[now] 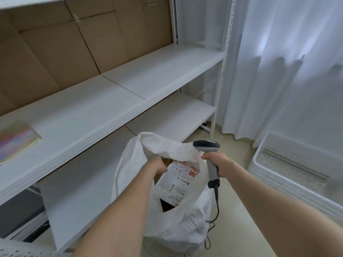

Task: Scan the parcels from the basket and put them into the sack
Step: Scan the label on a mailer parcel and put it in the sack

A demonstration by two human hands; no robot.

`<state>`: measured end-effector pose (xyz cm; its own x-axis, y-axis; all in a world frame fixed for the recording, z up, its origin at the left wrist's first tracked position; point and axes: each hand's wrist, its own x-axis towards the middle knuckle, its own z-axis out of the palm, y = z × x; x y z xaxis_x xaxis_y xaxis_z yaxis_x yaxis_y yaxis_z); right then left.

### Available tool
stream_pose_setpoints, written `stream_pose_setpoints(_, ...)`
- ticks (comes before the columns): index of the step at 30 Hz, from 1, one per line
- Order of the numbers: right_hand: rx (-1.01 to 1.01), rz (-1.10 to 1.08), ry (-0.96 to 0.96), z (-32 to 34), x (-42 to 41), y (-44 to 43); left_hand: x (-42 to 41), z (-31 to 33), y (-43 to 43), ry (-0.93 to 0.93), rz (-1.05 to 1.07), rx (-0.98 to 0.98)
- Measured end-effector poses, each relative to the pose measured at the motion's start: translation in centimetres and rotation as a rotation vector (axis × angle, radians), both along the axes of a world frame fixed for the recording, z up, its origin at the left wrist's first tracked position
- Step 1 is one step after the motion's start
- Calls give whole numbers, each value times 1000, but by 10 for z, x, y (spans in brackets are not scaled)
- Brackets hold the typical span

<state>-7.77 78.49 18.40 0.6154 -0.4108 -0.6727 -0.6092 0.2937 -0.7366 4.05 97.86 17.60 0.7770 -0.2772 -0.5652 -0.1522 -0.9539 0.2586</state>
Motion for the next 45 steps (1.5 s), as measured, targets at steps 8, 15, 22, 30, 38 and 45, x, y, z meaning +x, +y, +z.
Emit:
stream_pose_setpoints(8, -148, -135, -132, 17, -4, -38, 2, 14, -45, -58, -57, -40)
stream_pose_setpoints(15, -165, -225, -252, 37, -7, -112, -3, 36, -127, -79, -28, -248)
stream_pose_setpoints(22, 39, -225, -357, 44, -20, -208, -42, 48, -249, 92, 10, -428)
stream_pose_setpoints(30, 156, -126, -351, 39, -37, -298, -84, 52, -358, 254, -4, -462)
stream_pose_setpoints(38, 233, -151, -323, 17, -7, -338, -50, 41, -416, -111, 125, -377)
stream_pose_setpoints(45, 231, -107, -191, -18, 46, -367, 10, 8, -469, -110, 144, -287)
